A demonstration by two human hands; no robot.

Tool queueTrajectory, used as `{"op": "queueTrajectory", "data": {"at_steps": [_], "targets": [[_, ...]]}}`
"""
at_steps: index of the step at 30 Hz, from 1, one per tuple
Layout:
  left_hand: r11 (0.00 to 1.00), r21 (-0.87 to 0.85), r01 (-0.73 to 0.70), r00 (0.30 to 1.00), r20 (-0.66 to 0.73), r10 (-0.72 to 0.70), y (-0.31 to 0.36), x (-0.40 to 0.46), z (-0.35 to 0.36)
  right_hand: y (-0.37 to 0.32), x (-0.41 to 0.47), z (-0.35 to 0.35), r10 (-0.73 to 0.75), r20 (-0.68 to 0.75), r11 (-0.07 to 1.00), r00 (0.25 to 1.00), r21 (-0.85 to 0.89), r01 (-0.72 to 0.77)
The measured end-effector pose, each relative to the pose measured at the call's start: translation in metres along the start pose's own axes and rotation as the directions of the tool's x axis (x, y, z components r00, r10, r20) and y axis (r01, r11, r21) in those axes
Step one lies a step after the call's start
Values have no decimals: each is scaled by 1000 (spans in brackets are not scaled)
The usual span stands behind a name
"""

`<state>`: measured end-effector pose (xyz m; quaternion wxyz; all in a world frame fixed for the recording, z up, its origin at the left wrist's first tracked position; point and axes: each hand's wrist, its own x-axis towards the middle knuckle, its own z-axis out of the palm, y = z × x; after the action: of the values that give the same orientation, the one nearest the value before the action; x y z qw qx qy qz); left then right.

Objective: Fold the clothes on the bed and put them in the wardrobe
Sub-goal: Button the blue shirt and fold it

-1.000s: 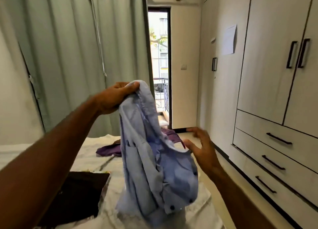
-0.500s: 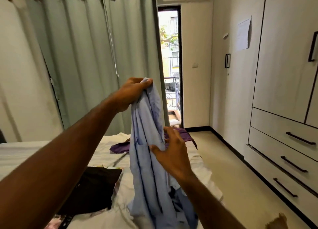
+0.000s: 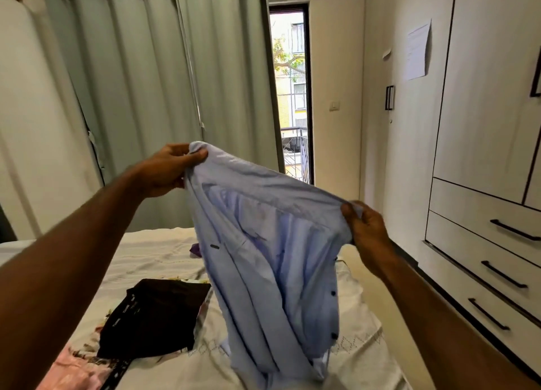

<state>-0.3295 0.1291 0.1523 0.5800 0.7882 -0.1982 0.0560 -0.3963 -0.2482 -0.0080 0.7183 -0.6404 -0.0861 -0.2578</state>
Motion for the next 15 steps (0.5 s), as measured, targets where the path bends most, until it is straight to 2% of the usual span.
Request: {"op": "queueTrajectory", "data": {"at_steps": [4,7,9,11,15], "targets": [[994,-109,-2,992,128,16,-23,-6,-17,-22,21,-18,-7,-18,997,1000,83,8],[991,-132,8,975,221,21,-28,-12,-24,-32,28,-42,78,177,967,981,226,-118],[994,-110,4,967,255,24,-28,-16,-28,-37,29,-57,120,340,965,933,178,-190],[995,-96,15,965,262,10,-29,-19,-31,-41,33,-70,135,439,978,888,83,-190],[982,-154,105,952,303,-55,-29,-24,-37,-51,36,-79,169,484,977,859,34,-211]]}}
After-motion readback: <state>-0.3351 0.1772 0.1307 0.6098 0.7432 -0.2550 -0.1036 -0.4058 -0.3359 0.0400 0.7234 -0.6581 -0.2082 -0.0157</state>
